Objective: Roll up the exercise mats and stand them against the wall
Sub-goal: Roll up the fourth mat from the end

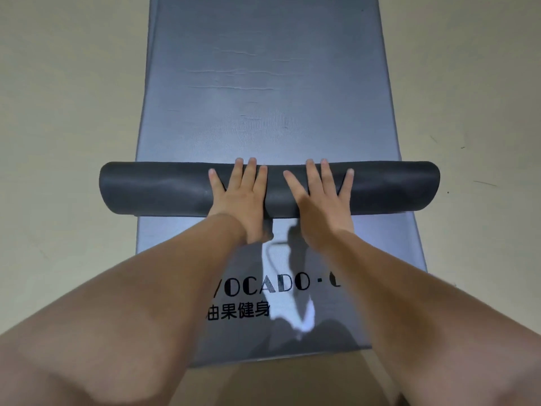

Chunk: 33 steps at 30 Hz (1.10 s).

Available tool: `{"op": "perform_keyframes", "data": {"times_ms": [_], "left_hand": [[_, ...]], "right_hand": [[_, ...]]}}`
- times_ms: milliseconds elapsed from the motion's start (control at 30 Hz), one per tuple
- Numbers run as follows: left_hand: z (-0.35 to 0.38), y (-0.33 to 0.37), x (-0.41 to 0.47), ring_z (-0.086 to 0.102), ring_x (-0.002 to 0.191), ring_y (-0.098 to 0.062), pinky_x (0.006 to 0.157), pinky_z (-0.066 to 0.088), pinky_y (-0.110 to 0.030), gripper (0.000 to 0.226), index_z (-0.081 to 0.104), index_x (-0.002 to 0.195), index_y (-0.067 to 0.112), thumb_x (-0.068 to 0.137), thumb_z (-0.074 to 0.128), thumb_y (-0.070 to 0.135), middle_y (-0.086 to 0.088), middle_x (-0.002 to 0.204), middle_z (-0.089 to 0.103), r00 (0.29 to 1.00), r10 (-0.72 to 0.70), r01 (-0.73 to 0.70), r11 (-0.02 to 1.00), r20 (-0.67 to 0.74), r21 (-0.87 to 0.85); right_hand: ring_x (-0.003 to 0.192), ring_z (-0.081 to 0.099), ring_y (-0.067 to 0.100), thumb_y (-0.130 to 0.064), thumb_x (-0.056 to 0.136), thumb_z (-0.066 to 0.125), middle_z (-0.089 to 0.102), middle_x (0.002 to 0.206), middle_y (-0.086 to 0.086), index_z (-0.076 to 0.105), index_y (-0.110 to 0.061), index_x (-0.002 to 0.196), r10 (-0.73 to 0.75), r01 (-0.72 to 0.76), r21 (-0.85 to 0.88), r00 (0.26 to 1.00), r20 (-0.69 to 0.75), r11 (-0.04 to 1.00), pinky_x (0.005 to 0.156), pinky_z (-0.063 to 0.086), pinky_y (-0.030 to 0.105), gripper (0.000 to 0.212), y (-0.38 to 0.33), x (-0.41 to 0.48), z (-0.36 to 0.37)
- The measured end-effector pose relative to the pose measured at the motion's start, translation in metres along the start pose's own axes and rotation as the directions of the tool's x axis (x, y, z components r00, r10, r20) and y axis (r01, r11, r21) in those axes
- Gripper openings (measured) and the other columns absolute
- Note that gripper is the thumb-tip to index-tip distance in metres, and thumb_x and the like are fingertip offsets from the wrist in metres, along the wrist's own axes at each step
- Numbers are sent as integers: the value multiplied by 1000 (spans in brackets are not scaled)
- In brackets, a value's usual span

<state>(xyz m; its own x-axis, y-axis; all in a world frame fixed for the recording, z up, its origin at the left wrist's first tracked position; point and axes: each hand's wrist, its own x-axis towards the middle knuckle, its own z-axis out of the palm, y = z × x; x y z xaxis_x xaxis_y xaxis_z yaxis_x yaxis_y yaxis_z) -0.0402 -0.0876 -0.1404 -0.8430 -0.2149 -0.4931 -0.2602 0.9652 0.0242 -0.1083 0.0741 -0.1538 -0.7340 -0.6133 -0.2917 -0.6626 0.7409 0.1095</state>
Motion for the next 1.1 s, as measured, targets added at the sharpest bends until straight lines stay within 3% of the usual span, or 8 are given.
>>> {"op": "perform_keyframes", "data": {"times_ms": [267, 500, 567, 633, 700, 767, 900, 1100], "left_hand": [[32, 7, -56, -23, 152, -38, 115, -6, -72, 117, -18, 158, 13, 84, 55, 67, -15, 165, -25, 967, -41, 41, 999, -250, -4], [76, 21, -103, -18, 153, -39, 114, -12, -70, 127, -10, 158, 8, 74, 68, 63, -19, 166, -20, 954, 4, -18, 999, -300, -42], [84, 24, -113, -16, 153, -41, 116, -8, -70, 130, -7, 158, 7, 71, 72, 62, -20, 166, -19, 960, 19, -36, 998, -280, -57], [82, 25, -112, -26, 150, -41, 116, -8, -71, 135, -21, 156, 7, 73, 68, 65, -21, 162, -31, 980, 15, -25, 999, -199, -48], [73, 25, -98, -36, 146, -39, 115, -10, -71, 138, -36, 149, 8, 76, 63, 71, -19, 157, -42, 991, -2, -2, 1000, -136, -27], [59, 23, -80, -34, 148, -38, 115, -12, -71, 140, -35, 149, 9, 74, 62, 76, -17, 159, -38, 993, -13, 11, 1000, -120, -19], [31, 12, -47, -20, 153, -34, 117, -9, -69, 143, -18, 158, 12, 65, 63, 85, -13, 167, -18, 993, 6, -7, 1000, -115, -13], [3, 4, -24, -22, 153, -37, 114, -9, -71, 136, -14, 159, 13, 68, 55, 86, -13, 167, -21, 966, 8, -3, 1000, -257, 22]], "right_hand": [[147, 31, 27, -13, 82, 70, 41, 153, 3, 12, -40, 161, -74, 67, 83, 995, 73, 994, 124, 3, 65, 101, 13, 25, -26], [113, 57, 26, -20, 78, 73, 60, 109, -5, 33, -47, 142, -169, 118, 212, 954, 247, 970, 118, 18, 65, 80, 0, -15, -31], [113, 59, 28, -23, 78, 75, 60, 108, -4, 33, -48, 142, -189, 123, 233, 939, 289, 965, 118, 20, 64, 80, 1, -25, -33], [140, 42, 34, -24, 80, 76, 53, 139, 4, 21, -46, 154, -154, 94, 226, 952, 265, 970, 120, 7, 70, 95, 0, -35, -33], [159, -1, 36, -23, 83, 75, 13, 170, 11, 0, -42, 162, -58, 20, 208, 983, 175, 978, 118, -9, 72, 110, -7, -53, -24], [157, -19, 38, -33, 87, 72, -11, 173, 14, -9, -39, 163, 19, -29, 222, 999, 47, 975, 118, -13, 71, 111, -18, -77, -13], [150, -36, 39, -53, 93, 60, -41, 162, 12, -32, -31, 154, 23, -35, 160, 996, 81, 987, 115, -22, 69, 112, -25, -96, 11], [147, -39, 43, -52, 84, 71, -41, 161, 18, -37, -32, 153, 58, -69, 135, 995, 81, 988, 114, -18, 74, 129, -13, -43, 2]]}}
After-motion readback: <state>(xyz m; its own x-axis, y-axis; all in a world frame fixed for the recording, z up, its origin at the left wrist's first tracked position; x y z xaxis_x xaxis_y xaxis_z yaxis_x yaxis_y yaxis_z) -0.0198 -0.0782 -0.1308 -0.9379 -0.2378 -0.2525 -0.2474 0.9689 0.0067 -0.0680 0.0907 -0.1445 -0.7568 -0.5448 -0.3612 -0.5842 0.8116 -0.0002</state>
